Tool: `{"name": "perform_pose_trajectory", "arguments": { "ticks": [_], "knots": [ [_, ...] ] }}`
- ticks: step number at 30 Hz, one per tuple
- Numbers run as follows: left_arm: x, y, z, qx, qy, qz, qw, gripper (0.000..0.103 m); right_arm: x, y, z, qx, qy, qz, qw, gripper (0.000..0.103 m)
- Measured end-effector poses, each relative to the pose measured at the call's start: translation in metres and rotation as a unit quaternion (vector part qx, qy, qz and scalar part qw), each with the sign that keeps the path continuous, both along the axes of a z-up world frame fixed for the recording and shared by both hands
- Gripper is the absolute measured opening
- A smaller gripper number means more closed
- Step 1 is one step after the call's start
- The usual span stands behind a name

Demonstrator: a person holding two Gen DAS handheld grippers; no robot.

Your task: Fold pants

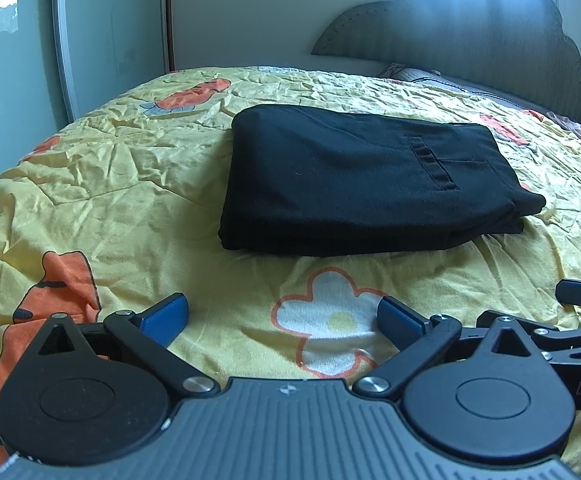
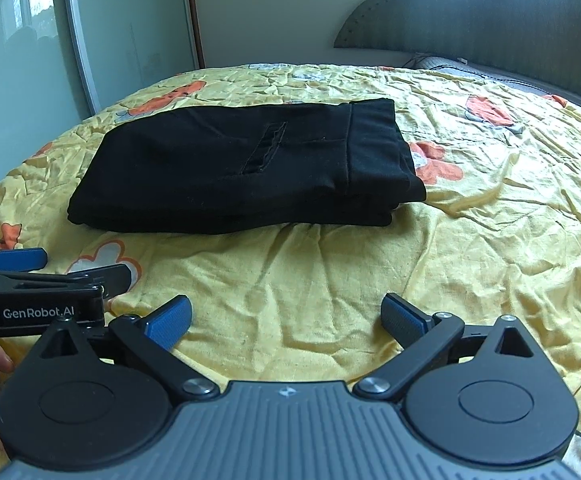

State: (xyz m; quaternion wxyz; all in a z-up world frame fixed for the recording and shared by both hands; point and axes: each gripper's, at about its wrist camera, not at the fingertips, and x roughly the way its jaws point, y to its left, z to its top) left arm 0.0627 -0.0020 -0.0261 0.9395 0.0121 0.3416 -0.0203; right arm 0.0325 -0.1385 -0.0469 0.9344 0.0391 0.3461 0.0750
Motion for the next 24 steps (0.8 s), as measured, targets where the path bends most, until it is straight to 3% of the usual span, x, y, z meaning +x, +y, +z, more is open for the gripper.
{"name": "perform_pose_trajectory", "arguments": {
  "ticks": [24],
  "knots": [
    [0.0005,-0.0009,-0.0023,0.011,-0.006,0.006,0.9999,0.103,-0.0035,0.0057,-0.0058,-0.021,-0.018,-0.007,1.0,0.103]
  ]
}}
